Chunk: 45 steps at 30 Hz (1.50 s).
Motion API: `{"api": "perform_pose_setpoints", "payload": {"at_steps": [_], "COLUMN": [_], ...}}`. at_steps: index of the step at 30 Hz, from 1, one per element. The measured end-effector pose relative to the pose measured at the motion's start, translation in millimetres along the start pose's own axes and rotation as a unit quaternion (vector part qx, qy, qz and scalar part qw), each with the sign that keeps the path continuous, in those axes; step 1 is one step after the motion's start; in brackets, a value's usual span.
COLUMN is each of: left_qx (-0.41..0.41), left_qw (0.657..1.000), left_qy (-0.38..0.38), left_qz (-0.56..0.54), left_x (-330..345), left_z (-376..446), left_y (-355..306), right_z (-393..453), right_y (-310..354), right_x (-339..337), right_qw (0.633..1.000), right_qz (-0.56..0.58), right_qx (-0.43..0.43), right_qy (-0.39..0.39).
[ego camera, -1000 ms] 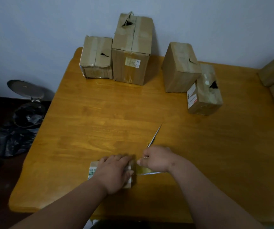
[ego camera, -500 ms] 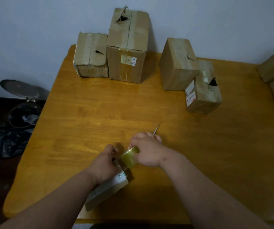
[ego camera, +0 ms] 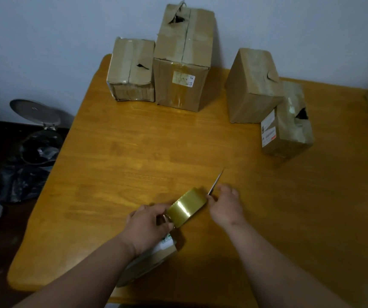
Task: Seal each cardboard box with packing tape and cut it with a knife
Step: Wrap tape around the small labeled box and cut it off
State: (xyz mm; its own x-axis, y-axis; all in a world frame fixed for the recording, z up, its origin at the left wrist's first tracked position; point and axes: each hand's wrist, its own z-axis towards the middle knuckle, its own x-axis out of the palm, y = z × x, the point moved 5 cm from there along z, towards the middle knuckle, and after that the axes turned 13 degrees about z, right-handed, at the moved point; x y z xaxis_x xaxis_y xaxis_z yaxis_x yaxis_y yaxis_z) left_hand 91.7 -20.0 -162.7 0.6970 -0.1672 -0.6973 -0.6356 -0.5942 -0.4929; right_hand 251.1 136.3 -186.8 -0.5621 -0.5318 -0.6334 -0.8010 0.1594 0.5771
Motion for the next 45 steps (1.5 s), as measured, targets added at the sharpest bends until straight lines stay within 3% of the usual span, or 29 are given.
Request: {"api": "perform_pose_setpoints", "payload": {"at_steps": [4,10,13,17,20,24,27,29,32,34,38,45], "left_qx": [-0.004,-0.012,-0.028,-0.024,-0.024,-0.015,-0.007,-0.006,-0.014,-0.014,-0.014,-0.015], "left_qw": [1.0,1.0,0.999,0.998,0.998,0.998,0.998,0.998,0.997,0.997,0.996,0.995], "left_qy": [-0.013,-0.009,0.017,0.047,0.057,0.058,0.065,0.063,0.058,0.068,0.071,0.072], "left_qz": [-0.002,0.02,-0.01,-0.019,-0.018,-0.02,-0.022,-0.028,-0.04,-0.041,-0.049,-0.072], "left_x": [4,4,5,7,9,10,11,12,11,11,11,14], "left_z": [-1,-1,-3,-5,-4,-5,-7,-7,-8,-9,-9,-8], "left_y": [2,3,3,3,2,-2,-3,-3,-2,-3,0,1], "right_z": [8,17,9,-17,-44,-79,-100,-110,-120,-126,-131,-144], "right_y": [9,12,0,-14,-9,13,22,26,32,34,44,60], "right_x": [6,-3,-15,-26,-34,-53,-62,-58,-40,-27,-13,-13], "right_qw": [0.995,0.993,0.998,0.995,0.986,0.966,0.949,0.944,0.928,0.923,0.917,0.91], "right_qz": [-0.086,-0.122,-0.065,0.099,0.159,0.18,0.101,-0.022,-0.186,-0.237,-0.291,-0.31], "right_qx": [-0.022,0.003,0.004,0.007,-0.039,-0.084,-0.081,-0.116,-0.178,-0.184,-0.19,-0.2], "right_qy": [-0.037,-0.002,0.008,0.003,0.014,0.163,0.289,0.309,0.27,0.242,0.196,0.189]}}
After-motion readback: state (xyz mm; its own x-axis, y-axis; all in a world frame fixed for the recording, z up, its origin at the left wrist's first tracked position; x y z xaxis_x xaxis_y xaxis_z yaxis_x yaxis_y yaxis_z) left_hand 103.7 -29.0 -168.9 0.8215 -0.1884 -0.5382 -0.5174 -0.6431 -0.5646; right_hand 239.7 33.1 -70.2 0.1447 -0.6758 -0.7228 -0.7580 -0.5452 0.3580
